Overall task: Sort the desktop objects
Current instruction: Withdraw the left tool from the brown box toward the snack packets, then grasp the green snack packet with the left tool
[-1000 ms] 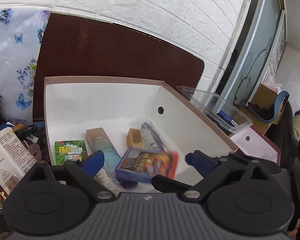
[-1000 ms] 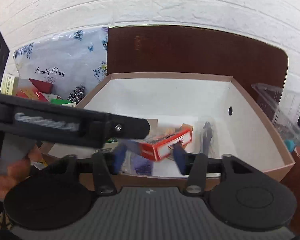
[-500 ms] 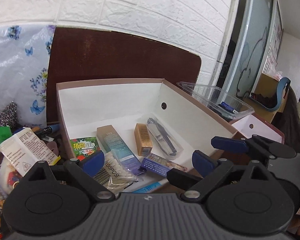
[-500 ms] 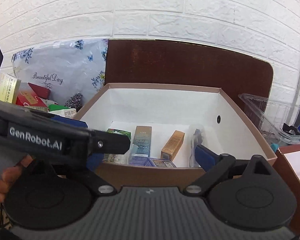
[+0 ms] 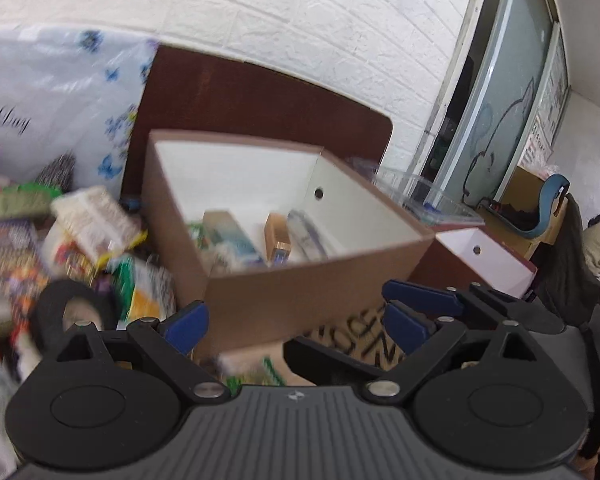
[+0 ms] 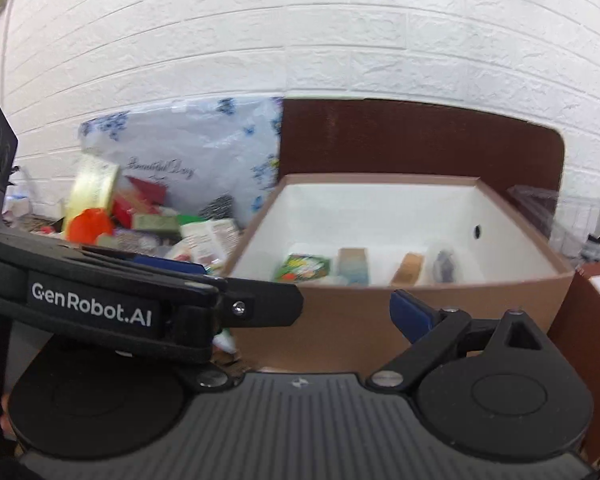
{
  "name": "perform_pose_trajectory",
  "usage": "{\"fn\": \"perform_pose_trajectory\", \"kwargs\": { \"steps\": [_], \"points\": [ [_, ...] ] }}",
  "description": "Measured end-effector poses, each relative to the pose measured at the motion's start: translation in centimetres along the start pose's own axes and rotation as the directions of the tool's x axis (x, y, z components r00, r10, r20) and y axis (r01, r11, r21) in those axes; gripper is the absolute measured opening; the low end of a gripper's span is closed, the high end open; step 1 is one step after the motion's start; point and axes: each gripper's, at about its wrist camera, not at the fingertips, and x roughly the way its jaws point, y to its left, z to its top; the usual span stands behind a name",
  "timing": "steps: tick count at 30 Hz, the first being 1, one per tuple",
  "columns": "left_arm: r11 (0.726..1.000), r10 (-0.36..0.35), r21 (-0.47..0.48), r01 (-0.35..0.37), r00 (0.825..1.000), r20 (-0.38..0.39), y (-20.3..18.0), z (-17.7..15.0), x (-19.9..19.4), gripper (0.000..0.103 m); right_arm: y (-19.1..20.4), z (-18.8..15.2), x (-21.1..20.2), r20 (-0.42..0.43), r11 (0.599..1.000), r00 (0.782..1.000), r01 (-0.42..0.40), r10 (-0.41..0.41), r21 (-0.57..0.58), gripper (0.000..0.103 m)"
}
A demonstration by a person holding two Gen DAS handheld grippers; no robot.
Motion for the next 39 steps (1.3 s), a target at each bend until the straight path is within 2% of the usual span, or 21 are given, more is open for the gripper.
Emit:
{"fn": "perform_pose_trajectory", "kwargs": {
  "steps": [4, 10, 15, 16, 19, 22, 24, 33, 36, 38, 39],
  "points": [
    [0.998, 0.03, -0.052, -0.033, 0.999, -0.045, 1.0, -3.2, -1.6, 0.097, 3.1, -2.6, -0.4, -0.047, 0.998, 0.998, -0.044, 0.041, -0.055, 0.095],
    [0.984, 0.041, -0.164, -0.062, 0.991, -0.126, 3.7, -7.0, -3.3, 0.097, 6.4, -6.0, -0.5, -0.109, 0.992, 0.989, -0.106, 0.099, -0.063, 0.095],
    [0.971, 0.066, -0.22, -0.097, 0.987, -0.147, 5.2, -8.3, -4.3, 0.098, 6.7, -7.3, -0.3, -0.132, 0.995, 0.987, -0.096, 0.09, -0.038, 0.095],
    [0.97, 0.053, -0.227, -0.086, 0.988, -0.147, 5.4, -8.4, -4.4, 0.097, 6.6, -7.4, -0.2, -0.137, 0.995, 0.987, -0.091, 0.086, -0.037, 0.095],
    [0.97, 0.068, -0.222, -0.098, 0.988, -0.139, 5.4, -8.3, -4.8, 0.096, 6.7, -7.3, 0.0, -0.143, 0.99, 0.983, -0.124, 0.114, -0.063, 0.095],
    [0.969, 0.075, -0.229, -0.092, 0.994, -0.079, 6.0, -8.1, -5.7, 0.096, 7.2, -6.9, 0.6, -0.141, 0.983, 0.988, -0.083, 0.06, -0.163, 0.095],
    [0.96, 0.084, -0.263, -0.095, 0.995, -0.051, 6.8, -7.9, -6.2, 0.096, 6.8, -6.9, 1.1, -0.156, 0.981, 0.987, -0.07, 0.042, -0.182, 0.095],
    [0.951, 0.123, -0.276, -0.143, 0.988, -0.089, 7.9, -8.0, -5.6, 0.096, 5.1, -6.7, 4.7, -0.185, 0.986, 0.982, -0.002, -0.029, -0.167, 0.094],
    [0.95, 0.119, -0.278, -0.139, 0.989, -0.087, 8.2, -8.0, -5.6, 0.096, 4.8, -6.9, 6.3, -0.196, 0.985, 0.979, 0.013, -0.047, -0.169, 0.086],
    [0.951, 0.119, -0.276, -0.138, 0.989, -0.088, 8.3, -8.0, -5.5, 0.096, 4.6, -7.1, 7.1, -0.218, 0.987, 0.975, 0.012, -0.047, -0.161, 0.07],
    [0.951, 0.116, -0.277, -0.136, 0.989, -0.089, 8.3, -8.0, -5.5, 0.096, 4.6, -7.2, 7.2, -0.22, 0.987, 0.975, -0.001, -0.034, -0.158, 0.068]
  ]
}}
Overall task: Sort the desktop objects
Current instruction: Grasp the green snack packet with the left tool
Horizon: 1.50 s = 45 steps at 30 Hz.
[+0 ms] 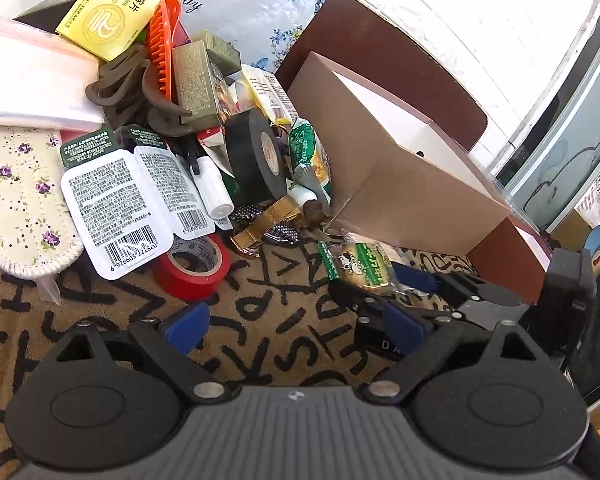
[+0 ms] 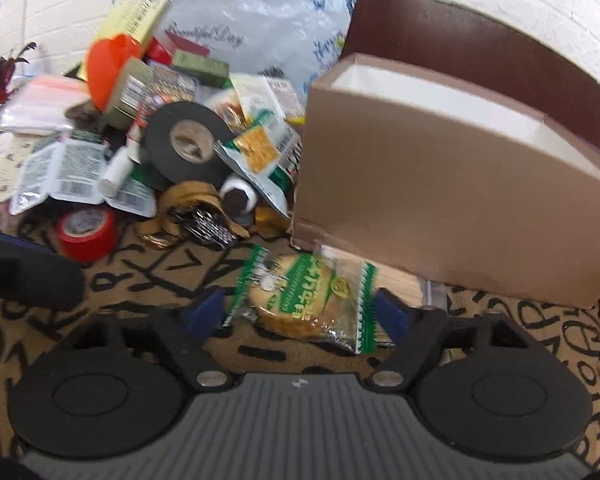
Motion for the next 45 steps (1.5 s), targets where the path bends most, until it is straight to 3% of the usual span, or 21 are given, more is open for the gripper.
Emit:
{"fn": "perform_pose_trajectory", "kwargs": {
  "steps": [3, 6, 13, 15, 17, 23, 28, 33, 38, 45],
  "points": [
    [1.0, -0.004, -0.006, 0.004, 1.0, -0.01, 0.0, 0.0, 0.3, 0.096, 1.0, -0.3, -0.8, 0.005, 0.996, 0.997, -0.075, 0.076, -0.05, 0.061],
    [1.0, -0.018, 0.007, 0.018, 0.999, -0.028, -0.1, -0.1, 0.5, 0.095, 2.6, -0.9, -1.8, 0.001, 0.977, 0.983, -0.185, 0.186, -0.104, 0.06],
    [0.995, -0.046, 0.09, 0.053, 0.996, -0.076, -0.9, -0.8, 0.4, 0.093, 5.9, -1.8, -4.4, -0.02, 0.931, 0.949, -0.313, 0.315, -0.188, 0.061],
    [0.989, -0.052, 0.13, 0.063, 0.994, -0.093, -1.0, -1.1, 0.4, 0.091, 6.4, -2.0, -5.1, -0.013, 0.936, 0.954, -0.297, 0.301, -0.19, 0.065],
    [0.988, -0.044, 0.143, 0.059, 0.994, -0.102, -1.1, -1.3, 0.6, 0.08, 6.2, -2.4, -5.6, 0.003, 0.946, 0.961, -0.273, 0.278, -0.172, 0.076],
    [0.986, -0.034, 0.16, 0.053, 0.992, -0.118, -1.4, -1.5, 0.9, 0.06, 5.5, -3.1, -6.1, -0.001, 0.959, 0.963, -0.269, 0.27, -0.093, 0.076],
    [0.985, -0.028, 0.165, 0.048, 0.993, -0.119, -1.5, -1.6, 0.9, 0.062, 5.7, -3.3, -6.2, 0.0, 0.964, 0.967, -0.255, 0.256, -0.072, 0.076],
    [0.984, -0.036, 0.166, 0.057, 0.992, -0.124, -1.5, -1.7, 0.9, 0.054, 5.4, -3.7, -6.5, -0.003, 0.967, 0.968, -0.251, 0.251, -0.034, 0.076],
    [0.98, -0.037, 0.192, 0.061, 0.992, -0.123, -1.8, -1.9, 1.0, 0.057, 5.7, -3.8, -6.5, -0.01, 0.966, 0.967, -0.256, 0.256, -0.039, 0.067],
    [0.973, -0.026, 0.223, 0.052, 0.993, -0.116, -2.6, -2.3, 1.0, 0.049, 6.0, -3.9, -6.6, -0.007, 0.967, 0.968, -0.251, 0.251, -0.038, 0.06]
  ]
}}
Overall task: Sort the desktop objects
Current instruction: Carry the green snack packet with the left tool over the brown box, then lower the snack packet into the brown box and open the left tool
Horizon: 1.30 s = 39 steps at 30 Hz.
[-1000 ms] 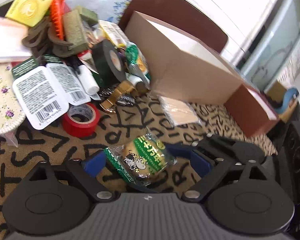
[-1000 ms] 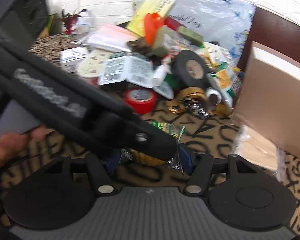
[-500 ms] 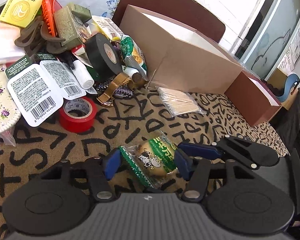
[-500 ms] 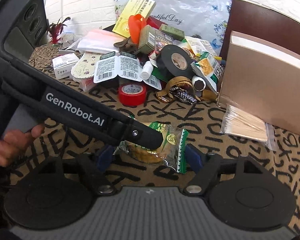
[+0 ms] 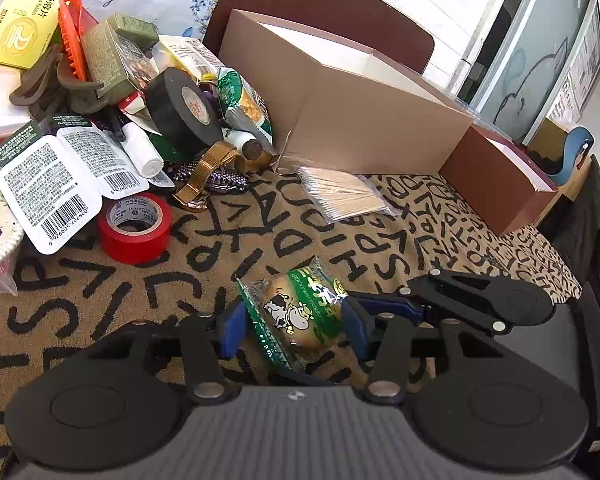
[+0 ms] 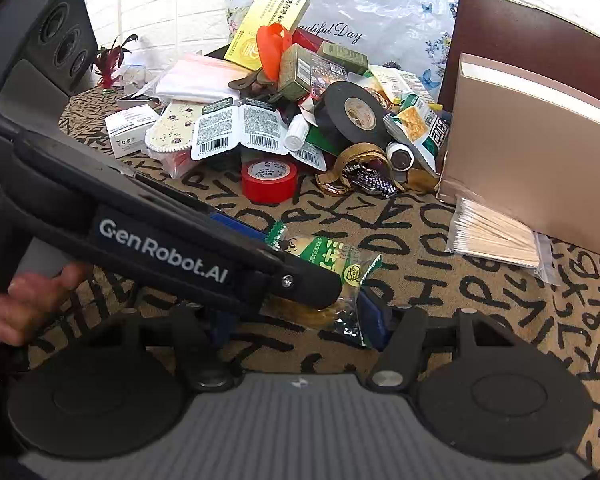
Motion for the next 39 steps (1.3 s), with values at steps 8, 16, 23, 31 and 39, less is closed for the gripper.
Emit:
{"fn": "perform_pose_trajectory", "kwargs": {
  "steps": [8, 16, 23, 31, 39],
  "points": [
    [0.999, -0.017, -0.029, 0.018, 0.999, 0.029, -0.5, 1.8, -0.7, 0.037, -0.7, 0.7, -1.2, 0.023, 1.0, 0.999, 0.027, -0.027, 0.01, 0.057],
    [0.997, -0.07, 0.036, 0.065, 0.987, 0.144, -3.2, 7.5, -1.0, 0.037, -3.5, 4.5, -3.8, 0.134, 0.991, 0.984, 0.124, -0.116, -0.053, 0.057],
    [0.993, -0.093, 0.092, 0.075, 0.973, 0.212, -5.6, 14.3, 1.4, 0.037, -8.6, 9.3, -4.4, 0.21, 0.979, 0.959, 0.202, -0.19, -0.037, 0.057],
    [0.993, -0.117, 0.007, 0.117, 0.982, 0.145, -4.7, 19.5, 7.3, 0.037, -15.4, 13.0, -1.0, 0.116, 0.982, 0.976, 0.181, -0.186, 0.05, 0.057],
    [0.995, -0.09, -0.032, 0.093, 0.993, 0.082, -4.6, 23.2, 13.4, 0.037, -20.3, 14.5, 3.5, -0.004, 0.974, 0.976, 0.216, -0.216, 0.068, 0.057]
  ]
}}
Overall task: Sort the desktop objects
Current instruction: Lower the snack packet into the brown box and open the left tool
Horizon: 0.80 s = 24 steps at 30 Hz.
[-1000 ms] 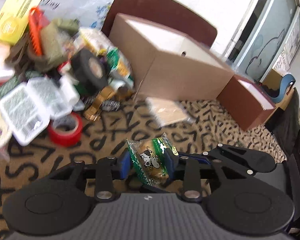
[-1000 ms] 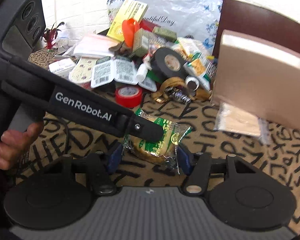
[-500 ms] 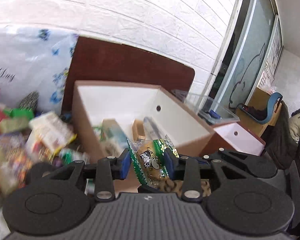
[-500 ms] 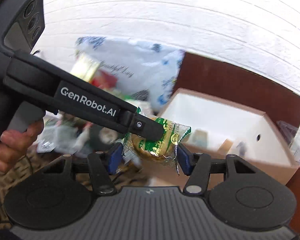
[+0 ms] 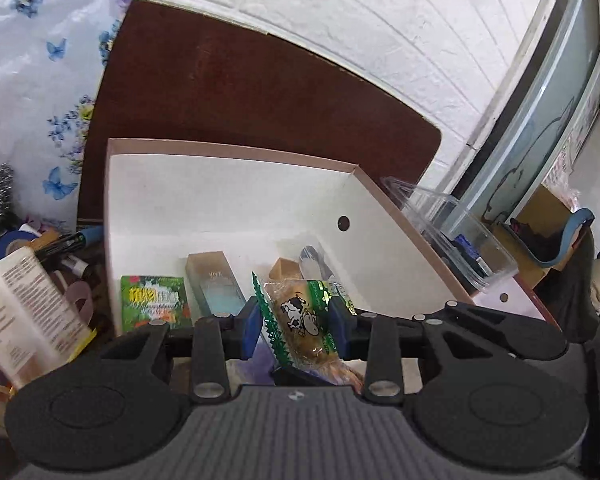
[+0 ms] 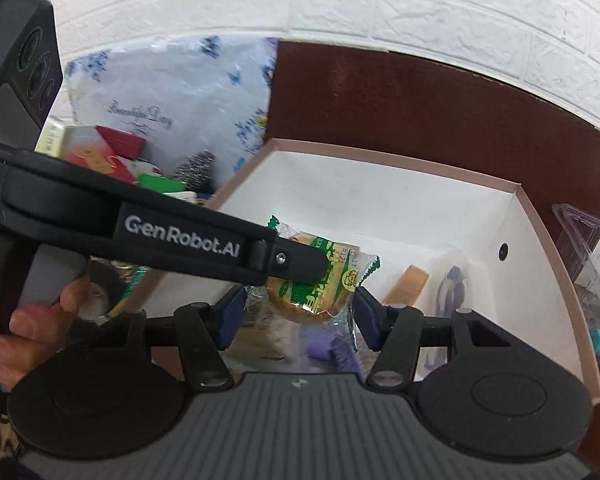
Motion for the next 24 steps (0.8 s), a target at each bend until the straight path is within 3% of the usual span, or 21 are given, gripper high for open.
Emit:
{"fn": "perform_pose_trajectory", "kwargs": {
  "steps": [8, 11, 12, 16, 19, 20, 24],
  "points": [
    [0.999, 0.035, -0.001, -0.035, 0.999, -0.041, 0.6, 1.7, 4.1, 0.035, -2.1, 1.5, 3.6, -0.07, 0.998, 0.997, 0.029, -0.033, -0.06, 0.056],
    [0.999, 0.001, -0.048, -0.004, 0.997, -0.071, 0.8, 2.2, 5.0, 0.035, -2.6, 2.3, 4.6, -0.096, 0.996, 0.994, 0.04, -0.047, -0.077, 0.055],
    [0.999, 0.016, -0.035, -0.018, 0.998, -0.058, 0.5, 2.2, 5.2, 0.04, -2.8, 2.5, 4.9, -0.102, 0.997, 0.994, 0.041, -0.048, -0.071, 0.055],
    [0.998, 0.059, -0.033, -0.061, 0.997, -0.052, 0.3, 2.3, 5.7, 0.078, -3.4, 3.0, 5.3, -0.086, 0.998, 0.995, 0.049, -0.052, -0.039, 0.056],
    [0.996, 0.066, -0.062, -0.07, 0.996, -0.066, 0.8, 2.4, 5.9, 0.09, -3.4, 2.8, 5.2, -0.065, 0.997, 0.996, 0.065, -0.067, -0.033, 0.064],
    [0.994, 0.082, -0.069, -0.087, 0.994, -0.07, 0.9, 2.4, 5.9, 0.092, -3.4, 2.7, 5.2, -0.061, 0.997, 0.995, 0.075, -0.076, -0.032, 0.073],
    [0.991, 0.108, -0.076, -0.114, 0.992, -0.07, 0.9, 2.6, 5.6, 0.093, -3.4, 2.2, 5.0, -0.053, 0.995, 0.993, 0.1, -0.102, -0.025, 0.083]
  ]
}}
